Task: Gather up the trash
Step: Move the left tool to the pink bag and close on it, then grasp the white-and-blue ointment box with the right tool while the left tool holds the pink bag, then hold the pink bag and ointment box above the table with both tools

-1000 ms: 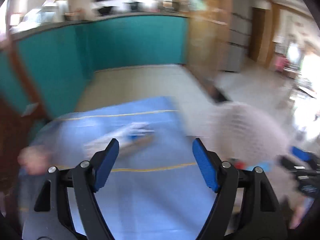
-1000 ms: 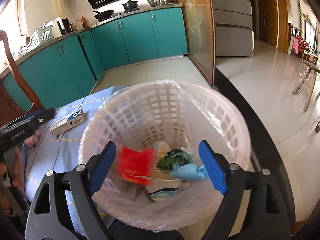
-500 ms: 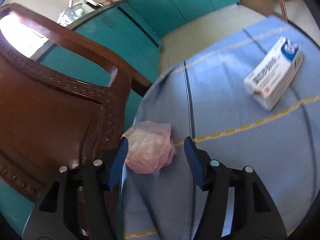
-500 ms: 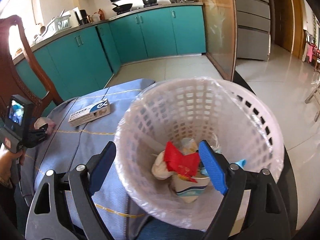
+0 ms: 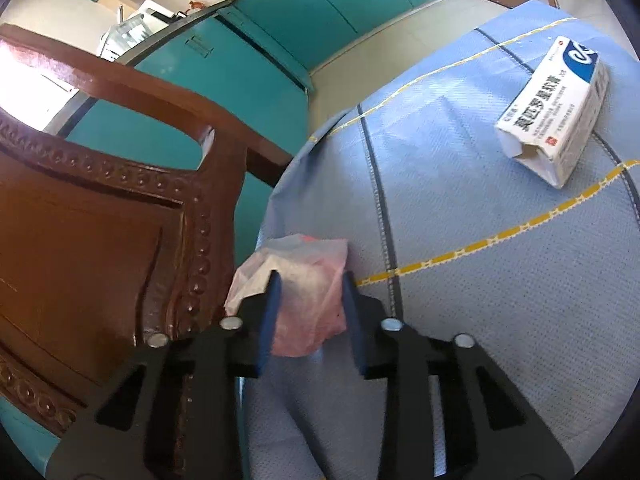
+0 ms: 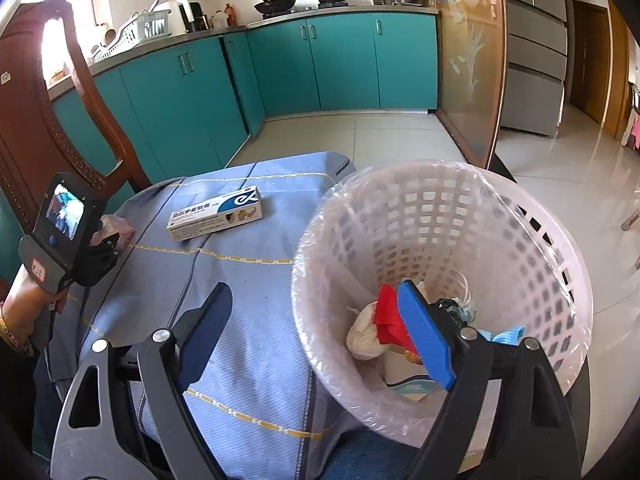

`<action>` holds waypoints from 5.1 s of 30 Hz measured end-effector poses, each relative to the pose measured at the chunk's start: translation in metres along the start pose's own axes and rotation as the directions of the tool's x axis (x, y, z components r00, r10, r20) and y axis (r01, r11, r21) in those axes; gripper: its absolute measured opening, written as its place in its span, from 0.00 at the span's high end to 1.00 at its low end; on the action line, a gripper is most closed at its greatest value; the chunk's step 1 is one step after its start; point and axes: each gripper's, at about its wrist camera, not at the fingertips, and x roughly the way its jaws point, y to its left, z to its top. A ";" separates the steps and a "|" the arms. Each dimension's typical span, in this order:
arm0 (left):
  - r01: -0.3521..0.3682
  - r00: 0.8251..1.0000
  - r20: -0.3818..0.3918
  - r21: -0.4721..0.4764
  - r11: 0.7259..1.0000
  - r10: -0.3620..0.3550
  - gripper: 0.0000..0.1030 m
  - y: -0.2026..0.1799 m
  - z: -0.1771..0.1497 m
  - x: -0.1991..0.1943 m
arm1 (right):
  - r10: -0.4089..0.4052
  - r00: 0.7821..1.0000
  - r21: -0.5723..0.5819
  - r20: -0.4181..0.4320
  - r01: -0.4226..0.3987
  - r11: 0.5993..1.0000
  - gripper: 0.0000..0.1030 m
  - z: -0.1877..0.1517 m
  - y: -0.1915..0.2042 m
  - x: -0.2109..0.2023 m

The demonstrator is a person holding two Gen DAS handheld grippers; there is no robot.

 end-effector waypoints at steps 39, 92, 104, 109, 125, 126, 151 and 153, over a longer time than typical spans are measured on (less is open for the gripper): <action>0.609 0.793 0.279 -0.375 0.698 -0.542 0.98 0.050 -0.089 -0.077 | 0.179 0.962 0.055 -0.207 -0.171 0.984 0.14 0.062 0.108 0.121; 0.648 0.760 0.274 -0.374 0.663 -0.589 0.55 0.046 -0.083 -0.051 | -0.028 0.968 -0.223 -0.248 -0.029 0.974 0.59 -0.017 0.141 0.085; 0.547 0.829 0.369 -0.372 0.750 -0.421 0.55 0.074 -0.090 -0.121 | -0.039 0.995 -0.221 -0.091 0.018 0.975 0.59 -0.006 0.134 0.013; 0.515 0.842 0.381 -0.359 0.779 -0.381 0.55 0.074 -0.095 -0.143 | -0.017 0.998 -0.203 -0.055 0.006 0.979 0.59 -0.006 0.128 -0.007; 0.497 0.850 0.377 -0.340 0.798 -0.369 0.55 0.066 -0.096 -0.162 | -0.005 0.999 -0.186 -0.041 -0.003 0.982 0.58 -0.012 0.124 -0.013; 0.498 0.849 0.377 -0.340 0.798 -0.369 0.55 0.066 -0.096 -0.162 | -0.009 0.999 -0.189 -0.037 0.002 0.982 0.58 -0.012 0.124 -0.013; 0.508 0.846 0.369 -0.338 0.792 -0.385 0.55 0.061 -0.093 -0.161 | -0.027 0.999 -0.194 -0.035 0.020 0.981 0.58 -0.012 0.124 -0.013; 0.508 0.846 0.368 -0.338 0.792 -0.386 0.55 0.060 -0.093 -0.161 | -0.028 0.999 -0.193 -0.037 0.020 0.981 0.58 -0.012 0.124 -0.013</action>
